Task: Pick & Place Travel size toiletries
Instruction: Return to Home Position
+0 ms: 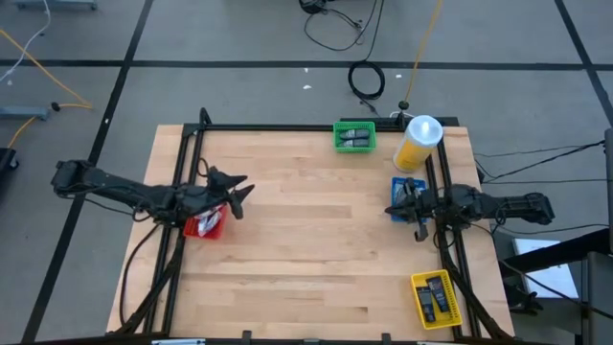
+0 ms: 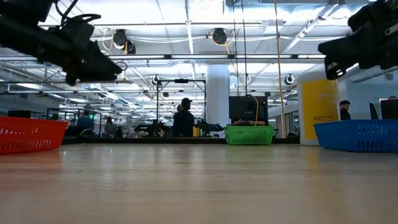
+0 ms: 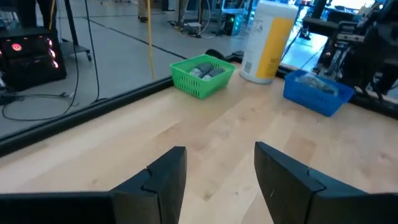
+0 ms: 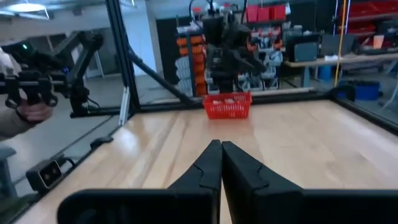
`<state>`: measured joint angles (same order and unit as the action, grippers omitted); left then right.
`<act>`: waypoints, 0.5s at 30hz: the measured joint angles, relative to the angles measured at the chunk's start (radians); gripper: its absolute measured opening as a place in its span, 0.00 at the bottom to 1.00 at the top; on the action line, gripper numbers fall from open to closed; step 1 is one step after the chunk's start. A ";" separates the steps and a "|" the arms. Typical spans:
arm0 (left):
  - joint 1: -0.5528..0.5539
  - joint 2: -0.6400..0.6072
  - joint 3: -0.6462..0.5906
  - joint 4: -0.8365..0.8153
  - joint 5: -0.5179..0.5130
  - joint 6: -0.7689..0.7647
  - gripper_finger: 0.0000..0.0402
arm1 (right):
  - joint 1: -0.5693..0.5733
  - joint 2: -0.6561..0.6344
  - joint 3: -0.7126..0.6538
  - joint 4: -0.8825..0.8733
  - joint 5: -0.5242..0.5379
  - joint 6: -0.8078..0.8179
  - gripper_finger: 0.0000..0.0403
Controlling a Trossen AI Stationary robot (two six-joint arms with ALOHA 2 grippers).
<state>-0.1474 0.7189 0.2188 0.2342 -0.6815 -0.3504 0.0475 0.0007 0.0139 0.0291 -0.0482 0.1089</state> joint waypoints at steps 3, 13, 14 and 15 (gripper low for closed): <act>-0.007 -0.032 -0.046 0.003 0.000 -0.011 0.46 | 0.000 0.006 0.000 -0.008 0.012 0.000 0.00; -0.010 -0.288 -0.204 0.010 0.063 0.031 0.45 | 0.000 0.014 0.000 0.005 0.045 -0.020 0.01; -0.010 -0.318 -0.207 -0.015 0.079 0.053 0.43 | 0.000 0.014 0.000 0.007 0.046 -0.020 0.01; -0.010 -0.344 -0.206 -0.029 0.097 0.077 0.40 | 0.000 0.015 0.000 0.010 0.045 -0.020 0.01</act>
<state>-0.1577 0.3749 0.0133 0.2049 -0.5848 -0.2733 0.0471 0.0154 0.0138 0.0386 -0.0032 0.0887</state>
